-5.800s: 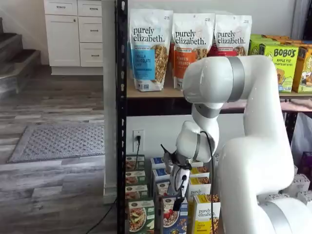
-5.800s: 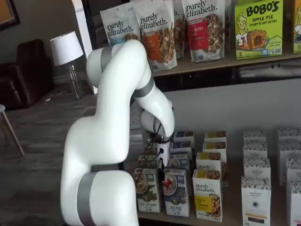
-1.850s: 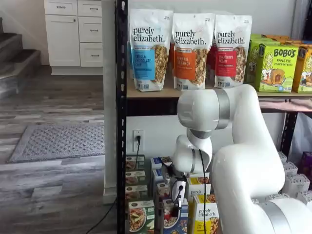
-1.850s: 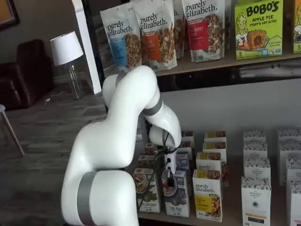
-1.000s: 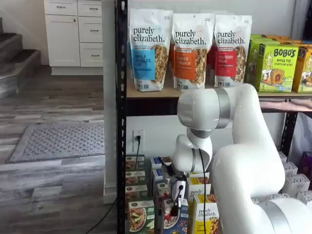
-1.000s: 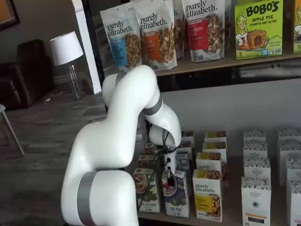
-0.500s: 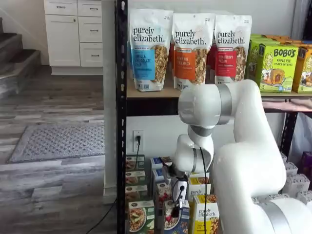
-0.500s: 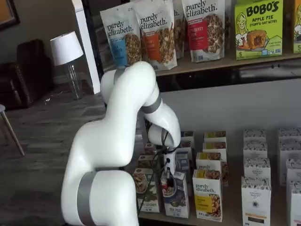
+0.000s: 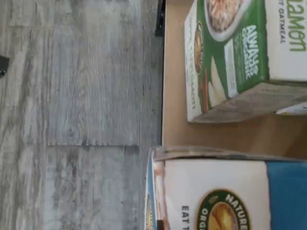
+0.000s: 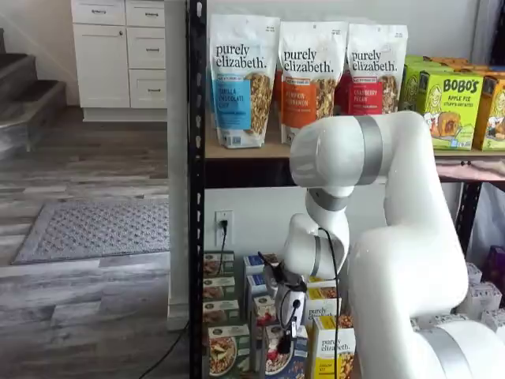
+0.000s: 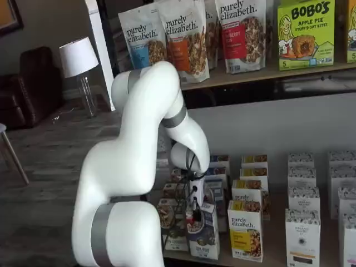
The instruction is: Pick up the blue and white box that is on the bottom shelf, the second box from the left
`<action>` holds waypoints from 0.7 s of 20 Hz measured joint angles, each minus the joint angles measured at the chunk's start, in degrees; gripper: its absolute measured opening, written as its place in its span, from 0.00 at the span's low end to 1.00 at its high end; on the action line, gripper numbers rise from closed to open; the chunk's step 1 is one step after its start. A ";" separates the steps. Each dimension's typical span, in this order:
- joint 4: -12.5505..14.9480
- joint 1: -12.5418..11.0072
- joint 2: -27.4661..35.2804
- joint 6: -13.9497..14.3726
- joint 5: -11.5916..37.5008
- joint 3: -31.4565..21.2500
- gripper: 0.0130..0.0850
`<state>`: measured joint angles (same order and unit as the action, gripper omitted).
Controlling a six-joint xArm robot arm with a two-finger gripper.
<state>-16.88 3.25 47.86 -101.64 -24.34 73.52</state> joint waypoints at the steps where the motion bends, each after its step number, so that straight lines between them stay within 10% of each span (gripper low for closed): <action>1: -0.05 0.22 -0.86 0.11 0.51 -1.20 0.50; 14: 1.00 3.38 -13.30 3.87 3.84 -16.06 0.50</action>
<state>-15.88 6.62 34.56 -97.77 -20.50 57.46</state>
